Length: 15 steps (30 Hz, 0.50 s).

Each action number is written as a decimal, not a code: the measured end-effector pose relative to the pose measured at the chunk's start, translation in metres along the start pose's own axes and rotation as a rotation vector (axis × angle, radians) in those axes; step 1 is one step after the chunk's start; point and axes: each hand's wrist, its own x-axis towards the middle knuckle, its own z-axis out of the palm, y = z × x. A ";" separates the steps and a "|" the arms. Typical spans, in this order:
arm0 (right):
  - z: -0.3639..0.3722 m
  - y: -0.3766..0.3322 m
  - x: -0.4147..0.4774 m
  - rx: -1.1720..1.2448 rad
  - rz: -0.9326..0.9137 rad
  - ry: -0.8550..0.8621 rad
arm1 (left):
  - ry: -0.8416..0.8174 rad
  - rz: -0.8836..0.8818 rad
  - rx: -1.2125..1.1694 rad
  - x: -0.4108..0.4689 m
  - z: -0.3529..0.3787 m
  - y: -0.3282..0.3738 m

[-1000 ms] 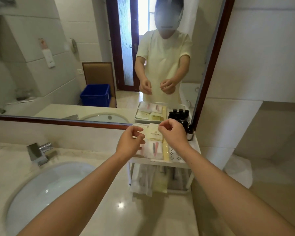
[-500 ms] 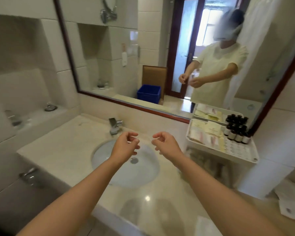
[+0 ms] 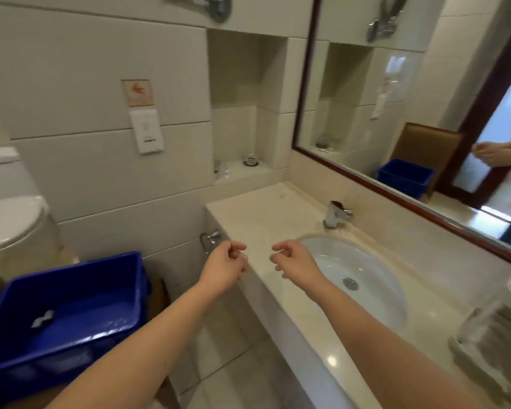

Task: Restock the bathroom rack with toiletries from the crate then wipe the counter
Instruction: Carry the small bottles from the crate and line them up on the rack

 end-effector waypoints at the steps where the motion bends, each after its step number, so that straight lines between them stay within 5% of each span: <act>1: 0.015 -0.006 0.003 -0.012 -0.009 -0.029 | 0.031 -0.019 -0.002 -0.003 -0.014 -0.005; 15: 0.206 -0.062 0.080 -0.066 -0.161 -0.421 | 0.429 -0.224 0.005 -0.009 -0.168 -0.082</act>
